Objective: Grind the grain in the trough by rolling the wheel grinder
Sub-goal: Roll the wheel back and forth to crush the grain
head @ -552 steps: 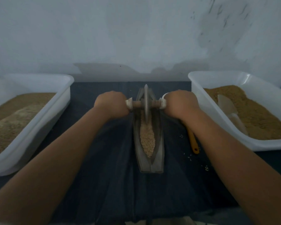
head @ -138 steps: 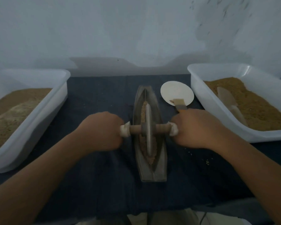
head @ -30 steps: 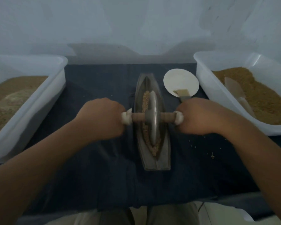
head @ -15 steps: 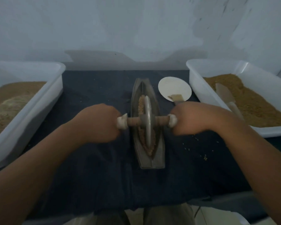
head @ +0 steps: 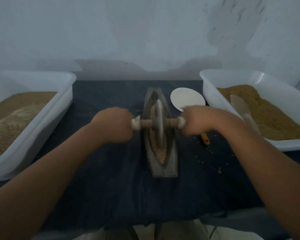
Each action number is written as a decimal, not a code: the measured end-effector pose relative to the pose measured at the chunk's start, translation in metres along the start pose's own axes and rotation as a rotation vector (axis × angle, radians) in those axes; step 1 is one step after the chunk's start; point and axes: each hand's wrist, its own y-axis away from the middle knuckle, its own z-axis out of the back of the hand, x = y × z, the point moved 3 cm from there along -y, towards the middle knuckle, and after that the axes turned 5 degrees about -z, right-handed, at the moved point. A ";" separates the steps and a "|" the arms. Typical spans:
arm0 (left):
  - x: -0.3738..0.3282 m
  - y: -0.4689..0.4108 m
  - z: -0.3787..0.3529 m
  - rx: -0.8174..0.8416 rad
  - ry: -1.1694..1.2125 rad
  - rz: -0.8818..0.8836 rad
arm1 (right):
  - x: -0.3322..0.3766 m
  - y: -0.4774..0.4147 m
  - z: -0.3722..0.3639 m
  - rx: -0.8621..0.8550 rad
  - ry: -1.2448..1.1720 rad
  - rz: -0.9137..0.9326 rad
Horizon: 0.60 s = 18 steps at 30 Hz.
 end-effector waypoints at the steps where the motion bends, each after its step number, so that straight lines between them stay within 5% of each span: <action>1: -0.001 0.014 -0.001 0.010 0.005 -0.033 | 0.000 0.014 -0.005 0.132 -0.070 0.011; 5: -0.012 0.033 -0.005 -0.142 -0.115 -0.078 | -0.003 0.027 -0.021 0.186 -0.098 -0.011; 9: 0.000 -0.017 0.003 -0.148 -0.082 0.105 | -0.004 -0.018 -0.013 -0.429 0.116 -0.087; 11: 0.004 -0.037 0.007 -0.126 -0.039 0.148 | -0.001 -0.037 0.000 -0.564 0.167 -0.099; 15: -0.005 -0.029 0.014 -0.079 -0.041 0.110 | -0.006 -0.041 0.005 -0.250 0.095 -0.069; 18: -0.010 0.003 0.013 0.136 -0.018 -0.053 | -0.006 0.002 -0.015 0.108 -0.065 0.002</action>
